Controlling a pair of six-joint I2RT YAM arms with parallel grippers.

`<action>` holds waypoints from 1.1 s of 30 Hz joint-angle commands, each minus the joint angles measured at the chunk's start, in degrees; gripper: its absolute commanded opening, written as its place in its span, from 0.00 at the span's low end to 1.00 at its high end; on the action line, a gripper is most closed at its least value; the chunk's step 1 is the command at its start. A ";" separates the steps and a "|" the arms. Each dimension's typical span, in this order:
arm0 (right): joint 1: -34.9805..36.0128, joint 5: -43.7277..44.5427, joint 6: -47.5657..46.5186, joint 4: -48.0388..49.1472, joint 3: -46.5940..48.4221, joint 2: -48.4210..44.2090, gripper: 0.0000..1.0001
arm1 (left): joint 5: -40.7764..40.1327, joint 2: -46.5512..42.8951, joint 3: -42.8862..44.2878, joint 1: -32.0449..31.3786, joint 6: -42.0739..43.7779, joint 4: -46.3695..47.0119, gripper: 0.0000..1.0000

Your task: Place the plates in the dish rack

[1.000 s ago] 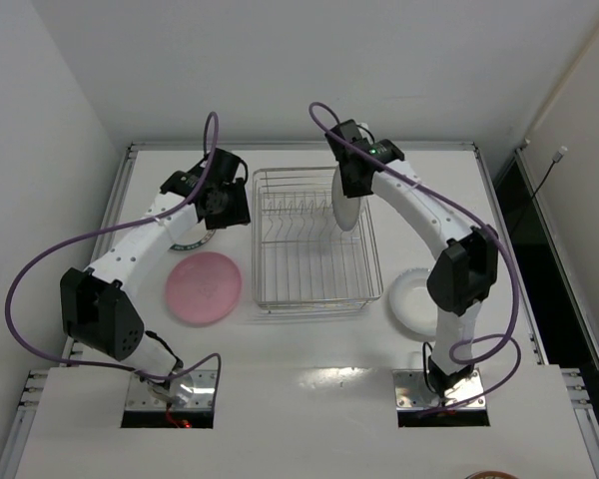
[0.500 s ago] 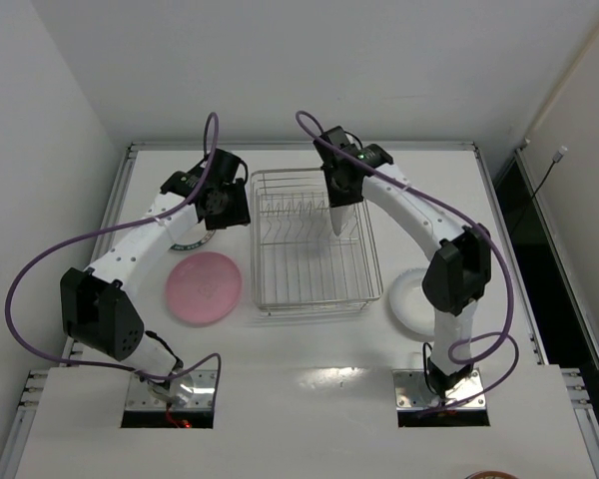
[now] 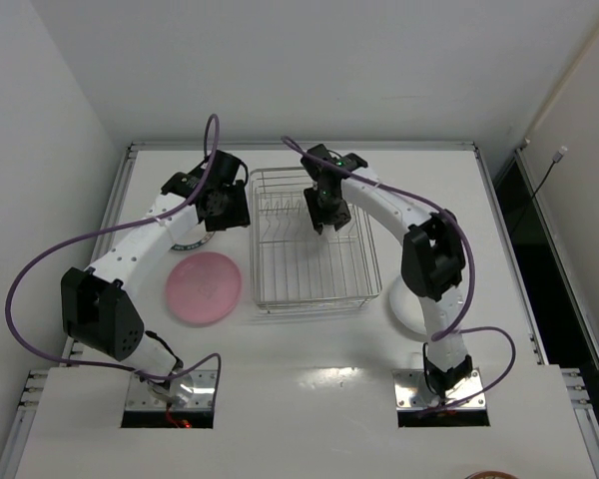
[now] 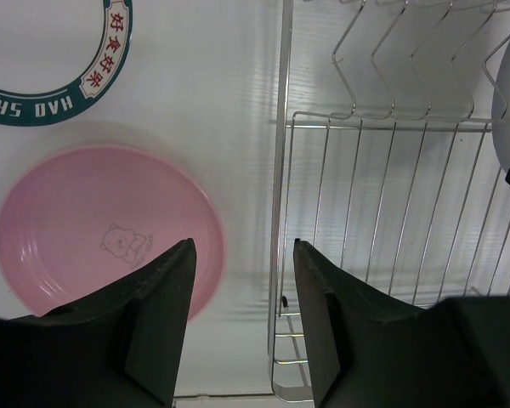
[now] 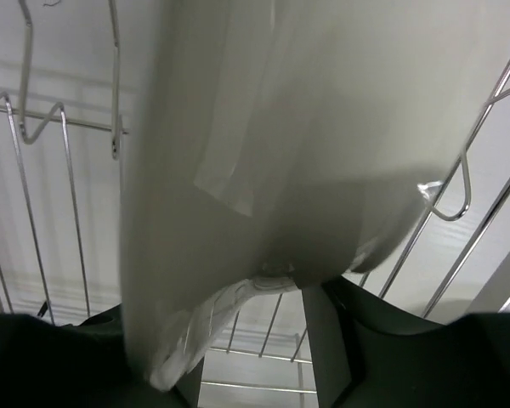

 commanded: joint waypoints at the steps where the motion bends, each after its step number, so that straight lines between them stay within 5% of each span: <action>1: -0.19 -1.62 -0.03 2.27 6.43 -2.53 0.42 | -0.28 -2.43 -0.15 -0.46 0.15 0.80 0.47; 7: -3.43 -0.39 -0.56 -0.73 14.61 -3.75 0.47 | -0.28 -2.43 -0.15 -0.46 0.15 0.80 0.47; 27: -11.00 -3.89 0.06 4.71 11.10 -10.77 0.50 | 0.25 -2.43 -0.15 -0.46 0.15 0.80 0.47; 33: -13.98 -6.45 0.05 5.43 11.10 -16.32 0.70 | 0.25 -2.43 -0.15 -0.46 0.15 0.80 0.47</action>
